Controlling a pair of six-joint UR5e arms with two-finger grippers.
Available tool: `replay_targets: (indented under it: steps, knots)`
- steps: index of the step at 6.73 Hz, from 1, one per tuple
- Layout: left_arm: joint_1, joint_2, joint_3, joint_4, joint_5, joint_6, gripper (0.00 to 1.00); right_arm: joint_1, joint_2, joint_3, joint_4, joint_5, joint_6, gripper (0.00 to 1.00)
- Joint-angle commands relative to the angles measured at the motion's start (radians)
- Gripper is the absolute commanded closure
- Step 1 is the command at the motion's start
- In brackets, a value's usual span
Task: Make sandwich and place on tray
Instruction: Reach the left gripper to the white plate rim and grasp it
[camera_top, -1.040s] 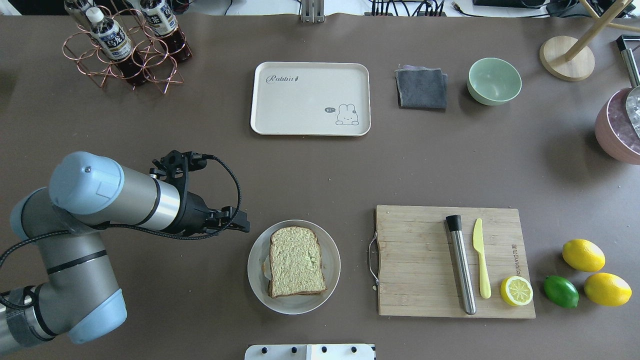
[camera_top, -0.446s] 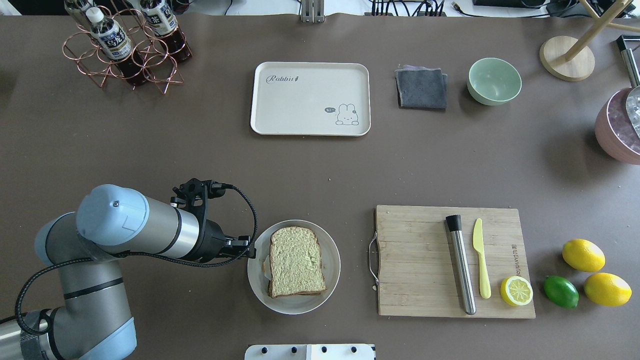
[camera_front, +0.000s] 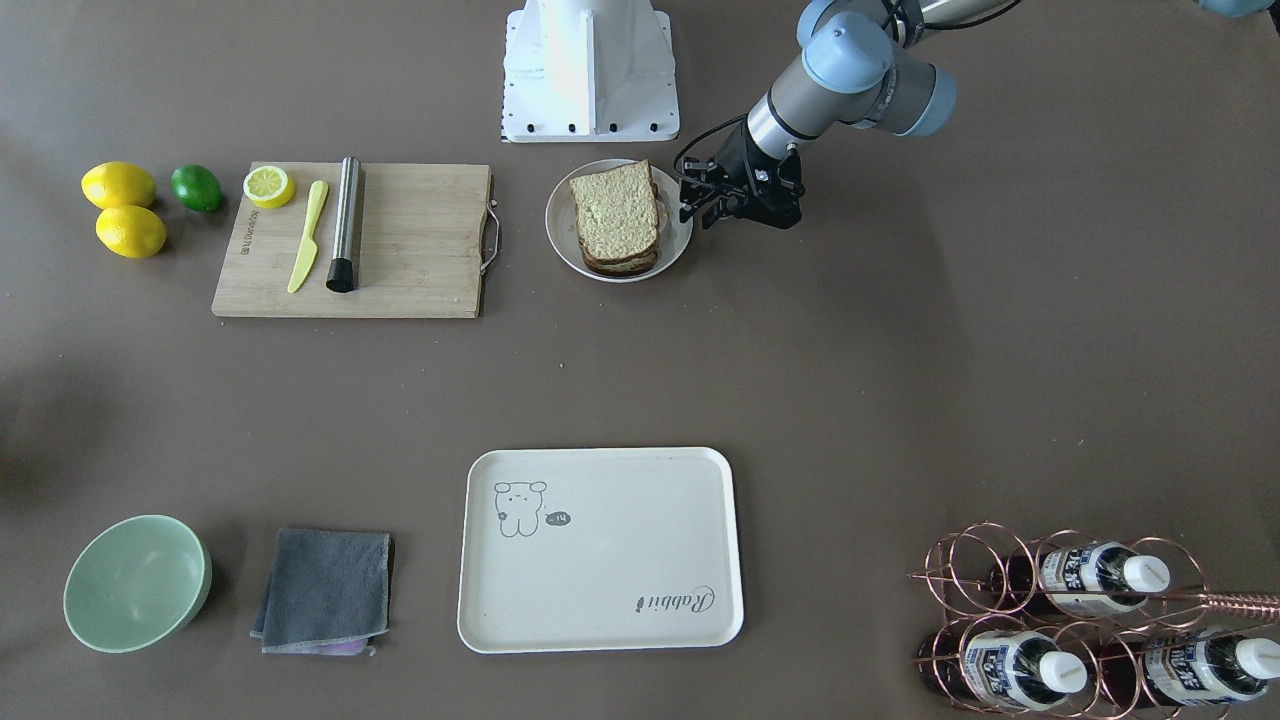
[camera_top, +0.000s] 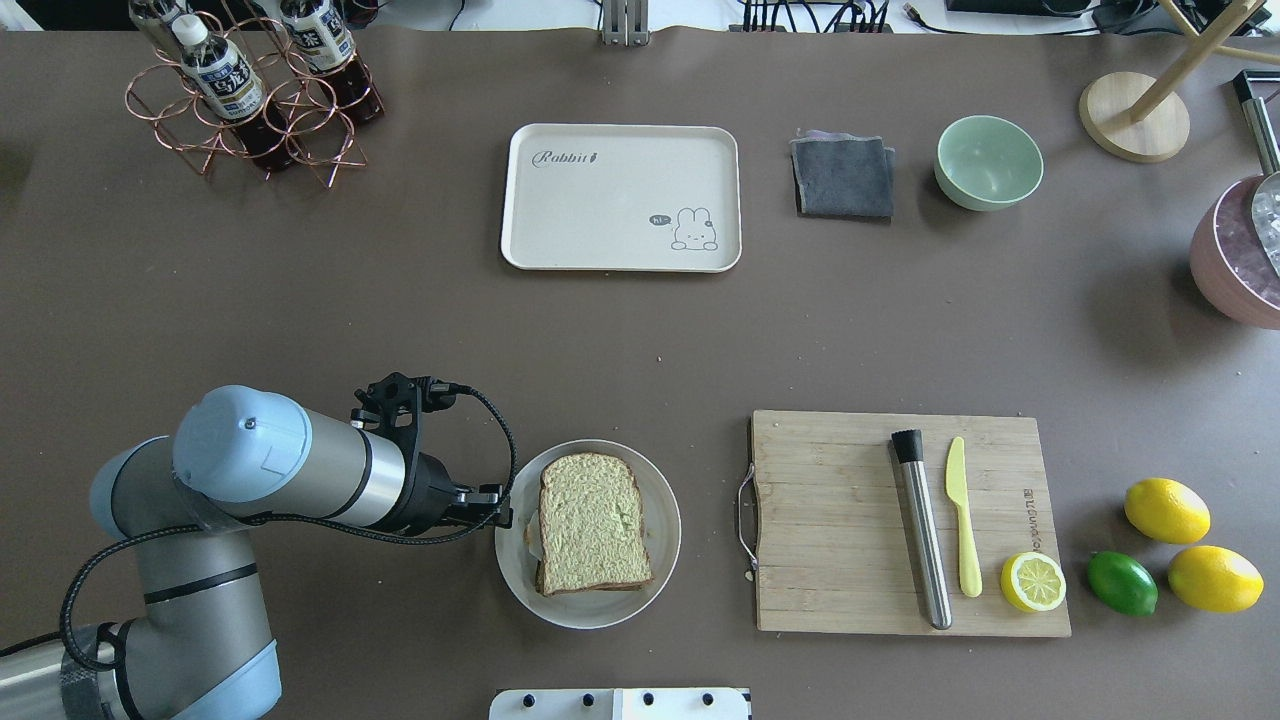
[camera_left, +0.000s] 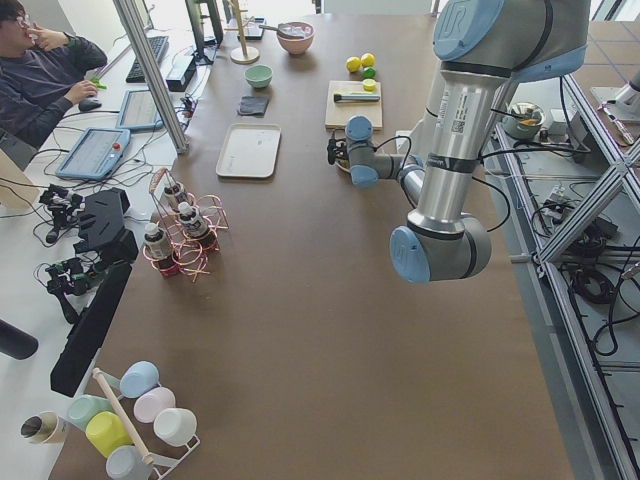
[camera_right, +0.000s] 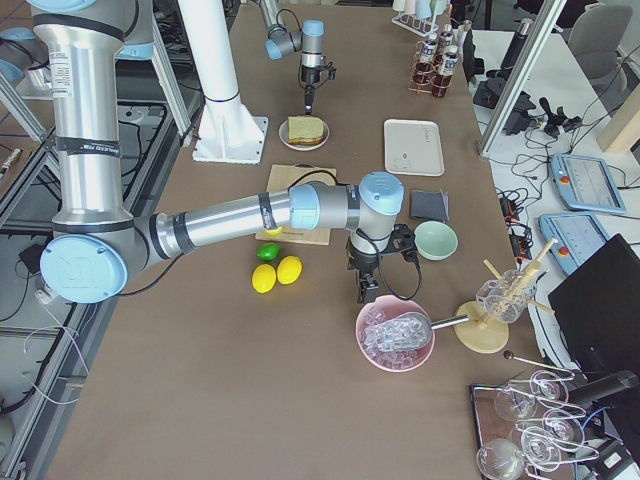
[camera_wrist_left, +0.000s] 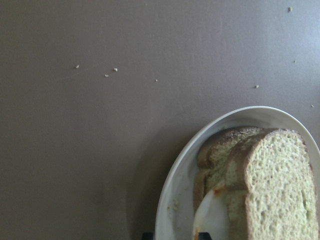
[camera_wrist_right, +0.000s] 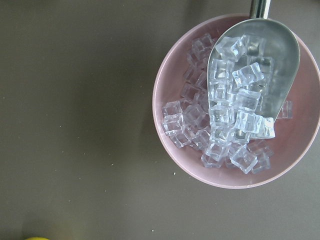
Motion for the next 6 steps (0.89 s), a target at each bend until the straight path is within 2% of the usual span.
replay_targets:
  steps: [1,2,3,4,6]
  knots:
    - [0.042,-0.003,0.012,-0.012,0.050,0.000,0.63,0.001,0.000,0.000,0.000,0.000,0.000,0.00]
    - [0.047,-0.001,0.012,-0.023,0.051,0.000,0.71,0.000,0.000,0.000,0.000,0.000,0.000,0.00]
    - [0.047,-0.001,0.012,-0.023,0.051,0.000,0.87,0.000,0.000,-0.001,0.000,0.000,0.000,0.00]
    - [0.047,-0.001,0.013,-0.023,0.052,0.000,1.00,0.000,0.000,-0.001,0.008,0.000,0.000,0.00]
    - [0.039,-0.001,0.010,-0.023,0.049,0.000,1.00,0.001,-0.003,-0.001,0.020,0.002,0.000,0.00]
